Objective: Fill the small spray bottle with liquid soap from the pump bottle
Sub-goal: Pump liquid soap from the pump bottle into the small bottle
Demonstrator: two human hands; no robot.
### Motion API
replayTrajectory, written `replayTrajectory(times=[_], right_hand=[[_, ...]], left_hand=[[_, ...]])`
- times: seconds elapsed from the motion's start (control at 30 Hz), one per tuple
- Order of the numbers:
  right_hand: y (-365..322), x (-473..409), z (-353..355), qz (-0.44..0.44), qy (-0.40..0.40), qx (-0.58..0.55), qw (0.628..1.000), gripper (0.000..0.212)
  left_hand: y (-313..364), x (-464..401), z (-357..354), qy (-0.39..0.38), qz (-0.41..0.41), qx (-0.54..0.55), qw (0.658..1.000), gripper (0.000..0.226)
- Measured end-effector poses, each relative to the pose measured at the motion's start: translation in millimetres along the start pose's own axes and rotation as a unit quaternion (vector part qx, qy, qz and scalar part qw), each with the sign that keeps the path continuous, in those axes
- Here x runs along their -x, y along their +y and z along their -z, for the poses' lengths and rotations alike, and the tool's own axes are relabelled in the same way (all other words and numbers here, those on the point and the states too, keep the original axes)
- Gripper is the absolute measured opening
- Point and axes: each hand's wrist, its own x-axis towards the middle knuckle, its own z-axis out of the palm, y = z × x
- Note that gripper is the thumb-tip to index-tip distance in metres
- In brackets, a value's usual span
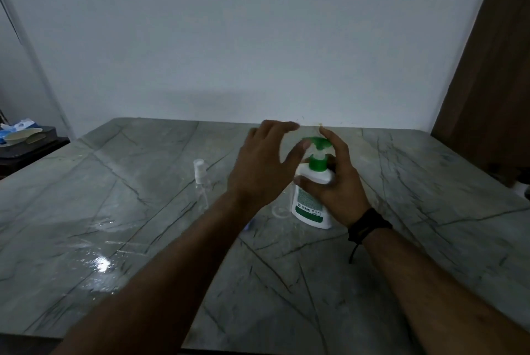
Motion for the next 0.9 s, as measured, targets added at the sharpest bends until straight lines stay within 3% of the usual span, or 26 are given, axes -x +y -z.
replayTrajectory(times=[0.1,0.33,0.43,0.6,0.8,0.9], right_hand=[[4.2,-2.3,-1.8,0.006,0.014,0.015,1.0,0.095],[4.3,-7.3,3.7,0.026,0.006,0.047,0.999,0.086],[-1.3,-11.3,3.9,0.03,-0.018,0.061,0.998,0.089],[-6.3,-16.1,2.8,0.026,-0.061,0.058,0.996,0.095],[-18.5,-27.1,4.7,0.008,-0.173,0.095,0.98,0.1],[-25.3,-33.7,8.4,-0.013,-0.205,0.129,0.97,0.095]], left_hand=[[-19.2,29.4,1.7,0.042,0.04,0.01,0.998,0.039],[-51.6,59.6,-25.9,-0.15,0.17,0.0,0.974,0.073],[-59.0,59.1,-37.0,-0.185,0.179,-0.024,0.966,0.069],[-70.7,63.5,-37.7,-0.147,0.199,0.007,0.969,0.058],[-82.8,70.1,-31.9,-0.108,0.217,0.018,0.97,0.058],[-84.2,73.2,-31.2,-0.085,0.223,0.048,0.97,0.057]])
